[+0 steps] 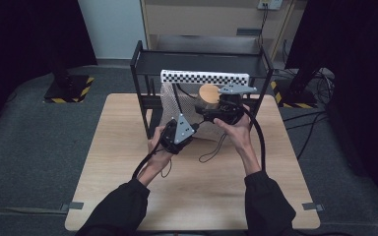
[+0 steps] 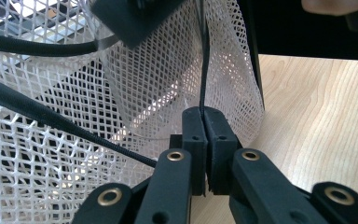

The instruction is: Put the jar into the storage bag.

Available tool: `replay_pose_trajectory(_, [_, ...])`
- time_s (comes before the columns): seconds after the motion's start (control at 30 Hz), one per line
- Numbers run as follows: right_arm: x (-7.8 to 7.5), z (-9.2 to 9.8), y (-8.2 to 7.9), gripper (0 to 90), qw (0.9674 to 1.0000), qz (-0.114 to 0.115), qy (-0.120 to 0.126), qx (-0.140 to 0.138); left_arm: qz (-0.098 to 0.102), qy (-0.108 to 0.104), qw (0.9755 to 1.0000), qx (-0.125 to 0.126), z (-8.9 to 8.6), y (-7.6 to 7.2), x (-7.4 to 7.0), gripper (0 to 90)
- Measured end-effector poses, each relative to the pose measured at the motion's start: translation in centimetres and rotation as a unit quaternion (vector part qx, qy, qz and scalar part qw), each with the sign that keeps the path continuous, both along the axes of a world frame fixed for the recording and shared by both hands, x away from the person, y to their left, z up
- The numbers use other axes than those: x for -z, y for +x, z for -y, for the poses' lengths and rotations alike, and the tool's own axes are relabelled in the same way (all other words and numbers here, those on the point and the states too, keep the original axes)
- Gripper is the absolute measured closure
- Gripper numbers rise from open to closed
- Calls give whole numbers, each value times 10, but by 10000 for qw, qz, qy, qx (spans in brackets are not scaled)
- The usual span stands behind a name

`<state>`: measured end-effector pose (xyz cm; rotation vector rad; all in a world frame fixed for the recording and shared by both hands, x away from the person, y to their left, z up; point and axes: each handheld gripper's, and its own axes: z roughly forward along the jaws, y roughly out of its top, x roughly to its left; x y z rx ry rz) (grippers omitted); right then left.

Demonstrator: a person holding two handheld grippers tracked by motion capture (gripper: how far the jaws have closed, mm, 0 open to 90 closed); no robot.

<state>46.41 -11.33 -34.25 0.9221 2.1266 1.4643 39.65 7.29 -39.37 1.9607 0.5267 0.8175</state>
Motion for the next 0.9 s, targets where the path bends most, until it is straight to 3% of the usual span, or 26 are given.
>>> replay_pose_trajectory(0.27, [3, -3, 1, 259, 9993, -135, -329, 148, 32, -45, 10000, 37, 1, -2, -3, 877])
replay_pose_trajectory(0.4, [3, -2, 2, 240, 9994, -228, -215, 139, 60, -93, 9999, 49, 1, -3, -3, 880])
replay_pose_trajectory(0.47, [7, -5, 4, 232, 9982, -231, -522, 156, 108, -61, 9999, 46, 3, -5, -4, 881])
replay_pose_trajectory(0.57, [10, -8, 3, 231, 9972, -157, -685, 263, 113, -78, 9999, 45, 3, -5, -4, 882])
replay_pose_trajectory(0.9, [5, -2, 3, 250, 9995, -309, 9, 72, 15, -57, 10000, -41, 1, -1, 1, 882])
